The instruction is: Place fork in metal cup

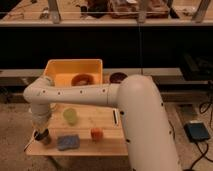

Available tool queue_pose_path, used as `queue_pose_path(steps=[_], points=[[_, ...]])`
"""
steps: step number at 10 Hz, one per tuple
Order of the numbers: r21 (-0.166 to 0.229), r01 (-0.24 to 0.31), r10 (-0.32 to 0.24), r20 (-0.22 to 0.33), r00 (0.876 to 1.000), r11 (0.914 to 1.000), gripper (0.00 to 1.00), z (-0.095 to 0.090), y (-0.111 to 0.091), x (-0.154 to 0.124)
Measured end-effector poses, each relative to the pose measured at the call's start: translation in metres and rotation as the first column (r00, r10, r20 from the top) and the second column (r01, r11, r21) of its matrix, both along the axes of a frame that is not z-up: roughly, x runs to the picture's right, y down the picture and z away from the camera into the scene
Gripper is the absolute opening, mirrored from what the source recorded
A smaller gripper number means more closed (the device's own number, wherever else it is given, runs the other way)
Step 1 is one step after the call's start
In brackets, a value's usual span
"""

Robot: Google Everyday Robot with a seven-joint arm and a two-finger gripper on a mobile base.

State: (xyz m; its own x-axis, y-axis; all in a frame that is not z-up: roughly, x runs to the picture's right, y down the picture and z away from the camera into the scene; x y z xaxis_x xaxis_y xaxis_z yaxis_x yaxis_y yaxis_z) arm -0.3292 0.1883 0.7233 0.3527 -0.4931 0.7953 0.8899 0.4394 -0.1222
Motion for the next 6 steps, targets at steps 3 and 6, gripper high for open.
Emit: queue_pose_path(steps=[3, 6], points=[[-0.005, 0.005, -0.005, -0.004, 1.0, 1.0, 0.2, 0.0036, 0.0017, 0.0007], [-0.009, 0.005, -0.005, -0.007, 1.0, 0.9999, 0.42, 0.0048, 0.0009, 0.0015]])
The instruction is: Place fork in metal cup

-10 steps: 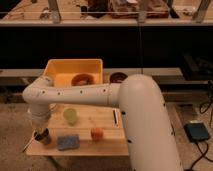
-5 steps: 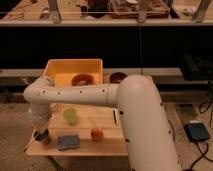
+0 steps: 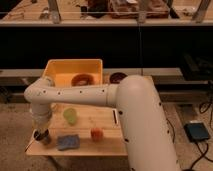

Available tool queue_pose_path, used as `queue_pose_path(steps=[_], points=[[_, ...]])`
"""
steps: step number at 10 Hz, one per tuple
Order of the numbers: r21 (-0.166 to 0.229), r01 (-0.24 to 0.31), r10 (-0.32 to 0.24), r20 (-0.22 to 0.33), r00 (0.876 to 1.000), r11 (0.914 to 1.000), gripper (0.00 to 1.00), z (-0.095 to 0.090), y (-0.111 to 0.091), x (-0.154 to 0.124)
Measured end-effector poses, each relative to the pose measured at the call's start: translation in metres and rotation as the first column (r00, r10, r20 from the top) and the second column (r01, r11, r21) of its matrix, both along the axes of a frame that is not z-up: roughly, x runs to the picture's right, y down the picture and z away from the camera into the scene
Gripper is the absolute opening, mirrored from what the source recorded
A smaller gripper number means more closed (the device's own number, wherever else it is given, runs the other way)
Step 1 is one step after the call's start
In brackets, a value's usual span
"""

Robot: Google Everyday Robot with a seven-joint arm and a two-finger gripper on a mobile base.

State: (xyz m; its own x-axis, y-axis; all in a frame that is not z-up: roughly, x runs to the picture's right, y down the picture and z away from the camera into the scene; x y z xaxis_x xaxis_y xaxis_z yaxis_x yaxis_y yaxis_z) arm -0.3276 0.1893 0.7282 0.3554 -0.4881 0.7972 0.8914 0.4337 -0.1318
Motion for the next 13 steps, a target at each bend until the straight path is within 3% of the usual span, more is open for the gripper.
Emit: queue_pose_path(steps=[3, 4, 9, 13], points=[[-0.003, 0.003, -0.003, -0.004, 1.0, 1.0, 0.74, 0.001, 0.0, 0.001], [-0.003, 0.003, -0.003, -0.007, 1.0, 1.0, 0.79, 0.002, 0.0, 0.001], [-0.005, -0.008, 0.008, -0.012, 1.0, 1.0, 0.8, 0.002, -0.005, 0.002], [-0.02, -0.015, 0.015, 0.033, 0.999, 0.9997, 0.8, -0.004, -0.014, 0.008]])
